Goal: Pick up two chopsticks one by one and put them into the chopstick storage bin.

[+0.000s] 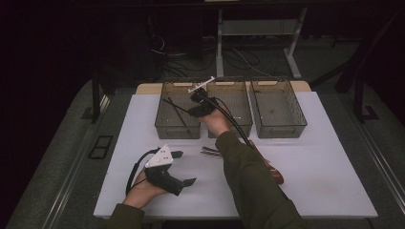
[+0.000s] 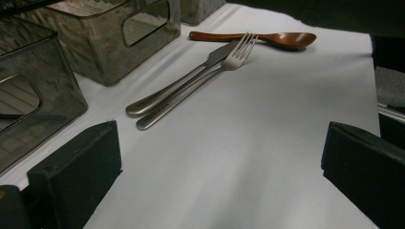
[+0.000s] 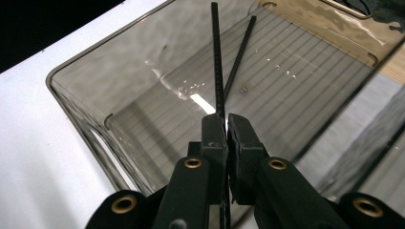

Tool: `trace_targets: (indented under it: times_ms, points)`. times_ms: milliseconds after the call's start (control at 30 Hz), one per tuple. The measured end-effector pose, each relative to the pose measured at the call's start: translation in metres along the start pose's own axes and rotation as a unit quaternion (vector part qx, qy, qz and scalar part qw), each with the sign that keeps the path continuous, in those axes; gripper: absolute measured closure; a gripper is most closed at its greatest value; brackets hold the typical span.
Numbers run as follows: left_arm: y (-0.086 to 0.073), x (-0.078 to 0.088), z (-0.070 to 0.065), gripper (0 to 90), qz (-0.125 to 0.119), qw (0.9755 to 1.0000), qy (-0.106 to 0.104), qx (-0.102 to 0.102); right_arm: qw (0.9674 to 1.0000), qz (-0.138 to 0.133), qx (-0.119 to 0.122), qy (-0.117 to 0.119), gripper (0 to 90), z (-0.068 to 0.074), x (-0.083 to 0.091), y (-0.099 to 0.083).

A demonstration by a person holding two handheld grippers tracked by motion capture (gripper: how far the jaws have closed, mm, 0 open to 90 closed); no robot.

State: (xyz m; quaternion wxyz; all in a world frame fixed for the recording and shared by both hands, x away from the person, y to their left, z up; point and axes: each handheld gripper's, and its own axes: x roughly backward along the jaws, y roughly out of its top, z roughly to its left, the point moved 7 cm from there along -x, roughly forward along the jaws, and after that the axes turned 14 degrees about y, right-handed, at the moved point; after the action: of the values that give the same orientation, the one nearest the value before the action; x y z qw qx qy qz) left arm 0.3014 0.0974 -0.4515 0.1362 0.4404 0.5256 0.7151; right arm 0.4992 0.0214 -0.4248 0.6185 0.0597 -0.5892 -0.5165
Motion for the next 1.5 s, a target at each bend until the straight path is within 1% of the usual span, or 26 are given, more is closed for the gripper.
trace_targets:
  times_ms: [100, 167, 200, 267, 333, 400, 433, 467, 533, 600, 700, 733, 900, 1000, 1100, 1200, 1233, 1367, 1500]
  points:
    - [0.001, 0.000, 0.000, 0.0, -0.001, 1.0000, -0.001, 0.000, 1.0000, 0.003, 0.000, -0.003, 86.1, -0.001, -0.006, 0.002]
    - [0.001, 0.000, 0.000, 0.0, -0.001, 1.0000, -0.002, -0.002, 1.0000, 0.003, -0.004, 0.000, 85.9, -0.001, -0.010, 0.004]
    - [0.000, 0.000, 0.000, 0.0, 0.000, 1.0000, -0.002, -0.003, 1.0000, 0.004, -0.006, -0.002, 85.4, -0.001, -0.012, 0.005]
    - [0.000, 0.000, 0.000, 0.0, -0.001, 1.0000, -0.002, -0.003, 1.0000, 0.006, 0.001, -0.003, 85.3, 0.000, -0.015, 0.006]
    - [0.000, 0.001, 0.001, 0.0, -0.001, 1.0000, -0.003, -0.001, 1.0000, 0.003, 0.002, -0.005, 81.0, 0.001, -0.016, 0.006]
    - [0.001, 0.001, 0.000, 0.0, -0.003, 1.0000, -0.002, 0.001, 1.0000, 0.006, 0.004, -0.005, 79.0, 0.001, -0.016, 0.005]
    - [0.001, 0.001, 0.000, 0.0, -0.003, 1.0000, -0.003, 0.001, 0.9999, 0.006, 0.006, -0.007, 76.0, 0.001, -0.014, 0.005]
    - [0.001, 0.000, 0.000, 0.0, -0.003, 1.0000, -0.003, 0.001, 1.0000, 0.002, 0.006, -0.007, 73.6, 0.001, -0.012, 0.006]
    - [0.000, 0.000, 0.000, 0.0, -0.002, 1.0000, -0.002, 0.001, 1.0000, -0.003, 0.005, 0.003, 68.5, 0.002, -0.008, 0.006]
    - [0.000, 0.000, 0.000, 0.0, -0.002, 1.0000, -0.002, 0.000, 0.9999, -0.008, 0.006, 0.008, 63.2, 0.004, -0.002, 0.006]
    - [0.000, 0.001, 0.001, 0.0, -0.002, 1.0000, -0.001, 0.001, 0.9995, -0.019, 0.003, 0.023, 55.2, 0.006, 0.008, 0.006]
    - [0.000, 0.001, 0.003, 0.0, 0.000, 1.0000, -0.001, -0.006, 0.9994, -0.022, 0.002, 0.027, 52.7, 0.007, 0.011, 0.005]
    - [-0.002, 0.000, 0.002, 0.0, 0.005, 1.0000, -0.001, -0.006, 0.9985, -0.032, 0.011, 0.044, 44.6, 0.011, 0.030, -0.001]
    - [-0.002, 0.000, 0.002, 0.0, 0.005, 0.9999, -0.001, -0.009, 0.9977, -0.036, 0.021, 0.053, 42.4, 0.013, 0.041, -0.006]
    - [-0.001, 0.000, 0.002, 0.0, 0.002, 1.0000, -0.001, -0.004, 0.9968, -0.040, 0.028, 0.063, 41.0, 0.015, 0.051, -0.012]
    - [-0.001, 0.000, 0.002, 0.0, 0.001, 1.0000, 0.000, -0.005, 0.9960, -0.045, 0.034, 0.069, 39.2, 0.016, 0.062, -0.018]
    - [-0.001, 0.000, 0.003, 0.0, 0.003, 1.0000, 0.000, -0.009, 0.9959, -0.046, 0.035, 0.070, 38.9, 0.016, 0.065, -0.021]
    - [-0.001, -0.001, 0.003, 0.0, 0.001, 1.0000, 0.002, -0.005, 0.9951, -0.053, 0.041, 0.072, 38.3, 0.018, 0.078, -0.032]
    - [-0.002, -0.002, 0.004, 0.0, 0.003, 1.0000, 0.005, -0.008, 0.9948, -0.055, 0.043, 0.074, 37.5, 0.020, 0.090, -0.045]
